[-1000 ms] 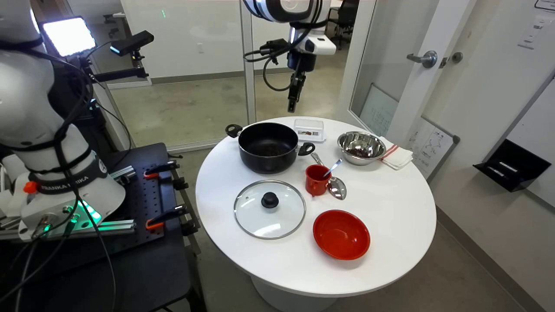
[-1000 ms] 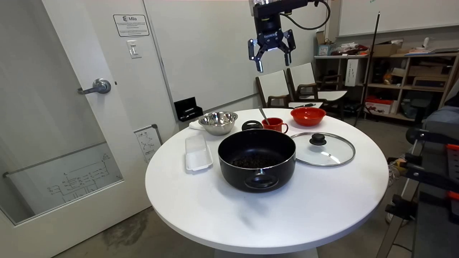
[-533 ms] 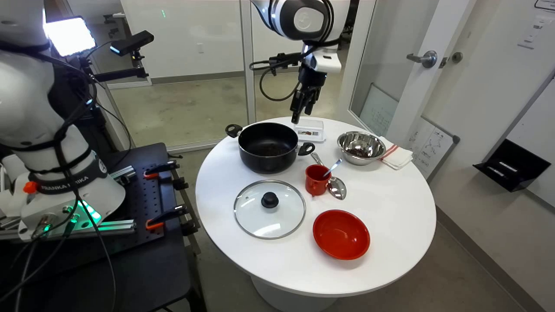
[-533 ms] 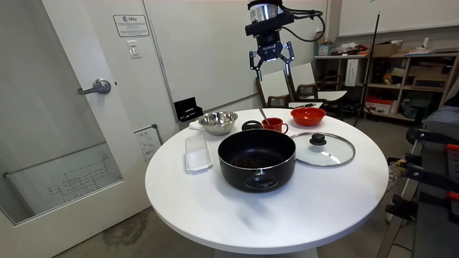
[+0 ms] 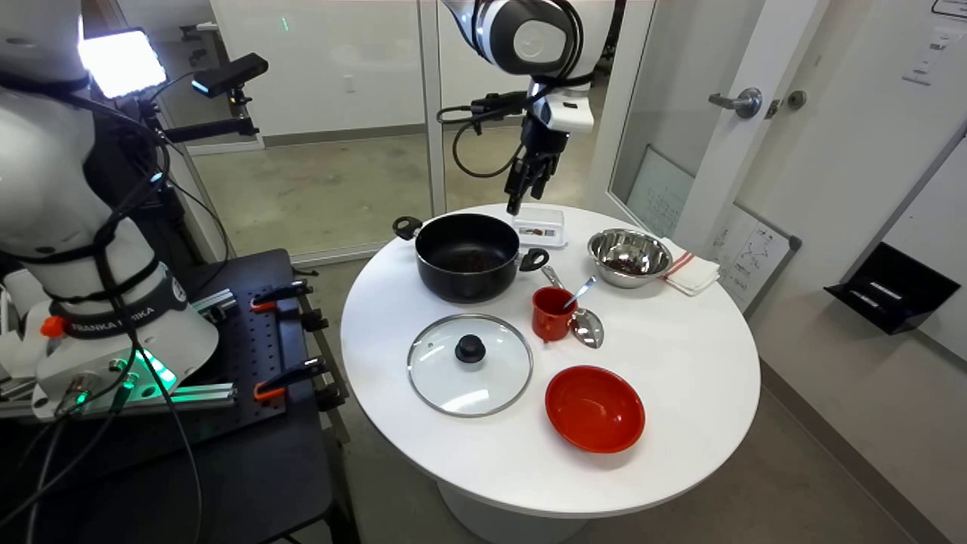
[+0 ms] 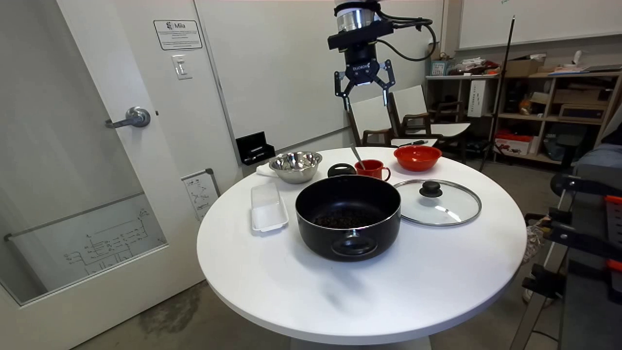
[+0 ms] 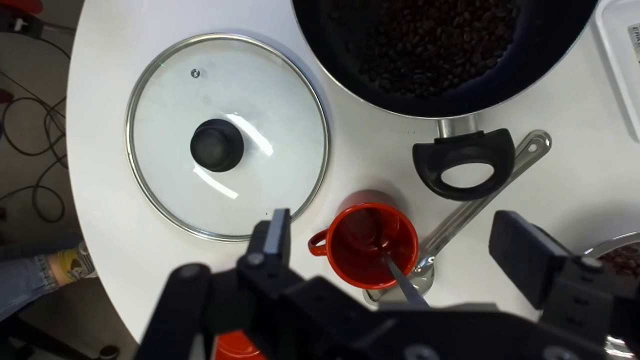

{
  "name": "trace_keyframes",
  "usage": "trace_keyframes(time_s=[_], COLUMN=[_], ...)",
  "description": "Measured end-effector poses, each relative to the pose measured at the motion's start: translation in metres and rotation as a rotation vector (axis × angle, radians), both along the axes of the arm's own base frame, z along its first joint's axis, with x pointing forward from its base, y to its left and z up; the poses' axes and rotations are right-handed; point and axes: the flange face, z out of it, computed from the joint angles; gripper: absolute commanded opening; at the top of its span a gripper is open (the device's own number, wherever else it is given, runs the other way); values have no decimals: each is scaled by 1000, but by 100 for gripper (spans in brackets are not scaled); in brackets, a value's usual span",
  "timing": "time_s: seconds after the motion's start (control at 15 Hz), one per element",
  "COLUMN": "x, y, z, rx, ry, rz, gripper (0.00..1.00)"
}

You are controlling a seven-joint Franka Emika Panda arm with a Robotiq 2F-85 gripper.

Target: Take the spoon out of the bowl

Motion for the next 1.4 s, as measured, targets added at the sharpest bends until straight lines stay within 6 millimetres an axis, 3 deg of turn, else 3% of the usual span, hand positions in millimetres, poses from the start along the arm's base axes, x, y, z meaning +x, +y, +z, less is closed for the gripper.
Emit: trace_keyframes(time_s=[0.33, 0.73, 1.07, 1.4], x=[5, 43, 62, 75], y=[9, 11, -6, -36], z=[-3, -26, -47, -47], rx=[88, 79, -4, -80], ry=[-16, -242, -379, -385], rz=[-140, -368, -567, -830], gripper=[100, 100, 100, 100])
